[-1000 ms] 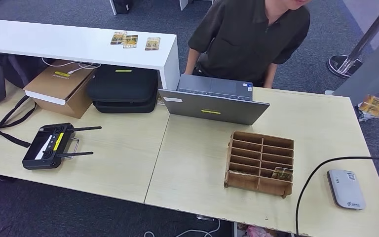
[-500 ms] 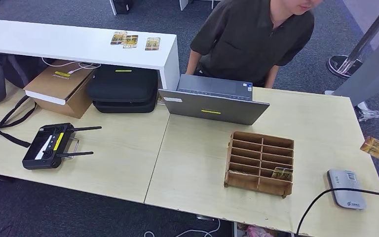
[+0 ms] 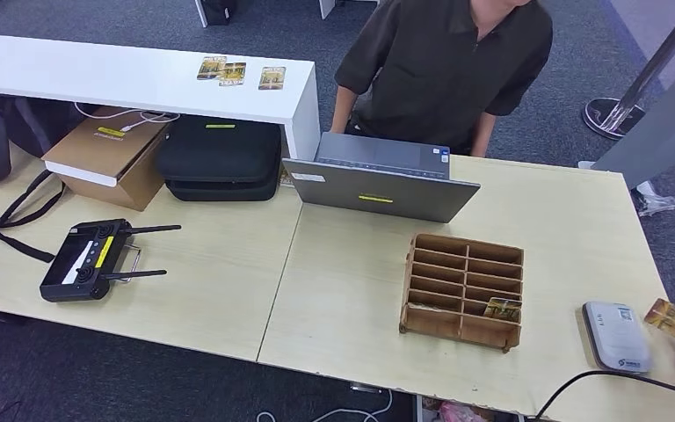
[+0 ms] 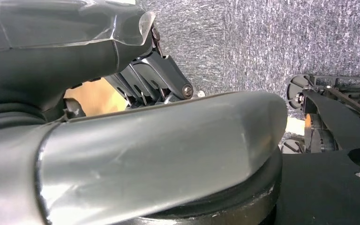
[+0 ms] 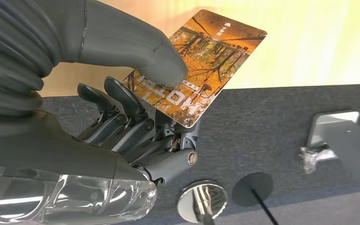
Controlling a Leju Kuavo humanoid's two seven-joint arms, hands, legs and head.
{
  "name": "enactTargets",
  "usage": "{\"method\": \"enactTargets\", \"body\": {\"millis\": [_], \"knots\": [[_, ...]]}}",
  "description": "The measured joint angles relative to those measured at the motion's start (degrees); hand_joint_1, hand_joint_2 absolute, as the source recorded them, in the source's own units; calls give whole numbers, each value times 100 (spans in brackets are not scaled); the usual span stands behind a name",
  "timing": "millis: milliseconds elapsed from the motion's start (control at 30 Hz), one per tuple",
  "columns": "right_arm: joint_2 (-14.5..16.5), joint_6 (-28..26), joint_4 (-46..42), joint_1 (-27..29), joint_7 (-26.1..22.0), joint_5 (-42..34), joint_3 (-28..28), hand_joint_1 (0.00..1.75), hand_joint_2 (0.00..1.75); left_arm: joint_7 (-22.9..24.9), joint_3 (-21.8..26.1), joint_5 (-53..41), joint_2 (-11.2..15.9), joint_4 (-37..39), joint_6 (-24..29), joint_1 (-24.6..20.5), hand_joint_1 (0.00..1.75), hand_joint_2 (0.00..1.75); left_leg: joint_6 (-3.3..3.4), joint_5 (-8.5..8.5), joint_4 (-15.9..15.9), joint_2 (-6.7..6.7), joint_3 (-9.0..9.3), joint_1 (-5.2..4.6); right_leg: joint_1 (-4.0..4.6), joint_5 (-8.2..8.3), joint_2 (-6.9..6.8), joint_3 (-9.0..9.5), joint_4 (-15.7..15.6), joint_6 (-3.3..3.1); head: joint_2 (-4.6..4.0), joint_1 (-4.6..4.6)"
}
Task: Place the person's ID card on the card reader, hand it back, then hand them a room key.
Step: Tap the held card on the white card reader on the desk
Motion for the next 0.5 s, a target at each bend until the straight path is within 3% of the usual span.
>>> {"method": "enactTargets", "body": {"millis": [500], "knots": [[1, -144, 121, 256, 77, 160, -279, 175, 175, 4, 4, -101, -2, 0, -36, -3, 0, 0, 0, 0, 0, 3, 3, 0, 0, 1, 4, 2, 0, 0, 0, 0]]}}
